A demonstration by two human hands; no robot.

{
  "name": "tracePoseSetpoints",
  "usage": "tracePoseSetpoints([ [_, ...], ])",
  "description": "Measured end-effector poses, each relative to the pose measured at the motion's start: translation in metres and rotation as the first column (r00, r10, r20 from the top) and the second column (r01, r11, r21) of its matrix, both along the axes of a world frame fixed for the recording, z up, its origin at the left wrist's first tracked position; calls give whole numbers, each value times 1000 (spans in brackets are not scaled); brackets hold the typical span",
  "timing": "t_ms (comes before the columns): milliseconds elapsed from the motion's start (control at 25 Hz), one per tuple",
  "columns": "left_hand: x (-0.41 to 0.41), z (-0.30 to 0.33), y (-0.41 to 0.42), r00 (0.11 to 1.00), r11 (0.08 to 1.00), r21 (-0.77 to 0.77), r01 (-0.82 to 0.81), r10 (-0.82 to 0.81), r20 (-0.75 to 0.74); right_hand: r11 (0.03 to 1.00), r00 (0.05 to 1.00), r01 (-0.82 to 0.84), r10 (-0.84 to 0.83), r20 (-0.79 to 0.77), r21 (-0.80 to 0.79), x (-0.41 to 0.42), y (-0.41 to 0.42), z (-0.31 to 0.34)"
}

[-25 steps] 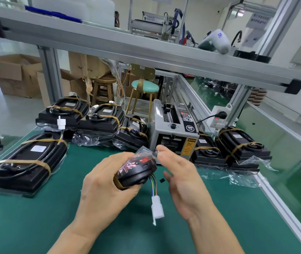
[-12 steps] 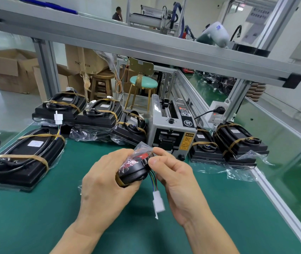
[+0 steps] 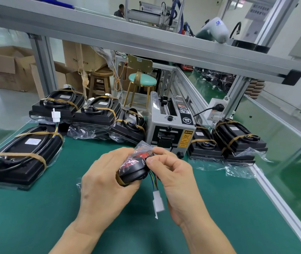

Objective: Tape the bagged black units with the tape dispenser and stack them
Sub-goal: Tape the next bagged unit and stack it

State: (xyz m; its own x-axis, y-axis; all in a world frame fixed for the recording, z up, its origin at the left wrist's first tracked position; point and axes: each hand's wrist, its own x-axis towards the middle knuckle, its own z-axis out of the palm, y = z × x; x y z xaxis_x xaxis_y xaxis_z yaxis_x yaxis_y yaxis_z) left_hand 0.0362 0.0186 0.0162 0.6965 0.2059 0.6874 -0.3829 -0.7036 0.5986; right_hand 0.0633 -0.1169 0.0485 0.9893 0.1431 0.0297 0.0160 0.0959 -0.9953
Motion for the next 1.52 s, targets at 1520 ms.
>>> tracePoseSetpoints([
  [1520, 6, -20, 61, 828, 382, -814, 438, -524, 200, 836, 909, -144, 323, 263, -529, 29, -8, -39],
])
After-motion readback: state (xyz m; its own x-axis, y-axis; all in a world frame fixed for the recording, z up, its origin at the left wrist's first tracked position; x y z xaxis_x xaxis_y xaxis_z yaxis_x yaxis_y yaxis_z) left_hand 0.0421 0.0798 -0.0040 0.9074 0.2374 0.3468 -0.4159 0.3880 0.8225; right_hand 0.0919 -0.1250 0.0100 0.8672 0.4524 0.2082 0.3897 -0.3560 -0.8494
